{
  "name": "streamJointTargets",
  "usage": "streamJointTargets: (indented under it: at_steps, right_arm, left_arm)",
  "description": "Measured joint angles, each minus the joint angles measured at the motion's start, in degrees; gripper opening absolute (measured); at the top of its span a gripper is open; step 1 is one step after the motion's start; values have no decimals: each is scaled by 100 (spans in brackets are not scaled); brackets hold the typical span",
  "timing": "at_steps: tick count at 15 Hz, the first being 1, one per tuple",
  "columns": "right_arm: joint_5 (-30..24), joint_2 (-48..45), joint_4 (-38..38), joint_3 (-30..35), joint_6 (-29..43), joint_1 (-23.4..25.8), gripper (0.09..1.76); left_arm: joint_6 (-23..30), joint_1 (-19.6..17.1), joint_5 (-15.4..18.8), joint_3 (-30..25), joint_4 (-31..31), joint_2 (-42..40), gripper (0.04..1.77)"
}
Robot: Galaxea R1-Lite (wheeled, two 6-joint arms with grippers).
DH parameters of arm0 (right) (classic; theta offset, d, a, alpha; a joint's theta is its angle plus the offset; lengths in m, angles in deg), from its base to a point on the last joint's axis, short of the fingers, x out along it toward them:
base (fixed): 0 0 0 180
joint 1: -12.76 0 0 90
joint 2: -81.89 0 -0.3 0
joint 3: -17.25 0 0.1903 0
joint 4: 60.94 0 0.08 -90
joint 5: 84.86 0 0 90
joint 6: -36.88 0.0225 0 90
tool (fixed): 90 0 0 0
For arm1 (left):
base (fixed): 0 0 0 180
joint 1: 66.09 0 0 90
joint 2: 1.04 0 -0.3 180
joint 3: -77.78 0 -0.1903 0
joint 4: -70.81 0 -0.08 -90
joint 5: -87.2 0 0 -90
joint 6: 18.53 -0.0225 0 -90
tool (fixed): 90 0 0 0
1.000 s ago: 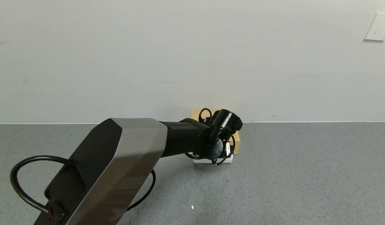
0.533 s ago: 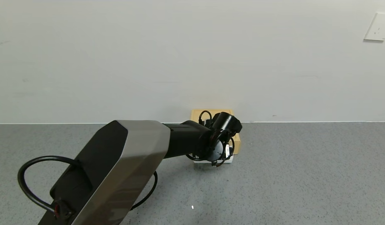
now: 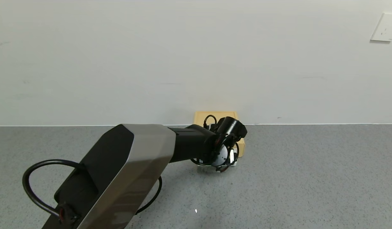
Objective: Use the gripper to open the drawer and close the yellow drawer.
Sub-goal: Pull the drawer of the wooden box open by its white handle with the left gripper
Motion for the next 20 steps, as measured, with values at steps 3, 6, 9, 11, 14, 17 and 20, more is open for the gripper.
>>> streamJointTargets:
  at_steps: [3,6,9,11,14,17,20]
  right_arm:
    - [2,0,0,0,0,0,171]
    - [0,0,-2,0,0,0,171]
    - [2,0,0,0,-2,0,171]
    - [0,0,2,0,0,0,171]
    - [0,0,-2,0,-2,0,171]
    - [0,0,0,0,0,1,171]
    - [0,0,0,0,0,-2,171]
  left_arm:
    - [-5,11,67,15,-235,-13,172]
    - [5,38,88,20,-378,-18,172]
    - [63,96,267,20,-697,-57,172]
    - [143,134,293,17,-846,-83,172]
    - [364,165,577,6,-1111,-146,172]
    - [673,193,701,0,-1379,-199,172]
    - [866,245,708,-16,-1571,-239,172]
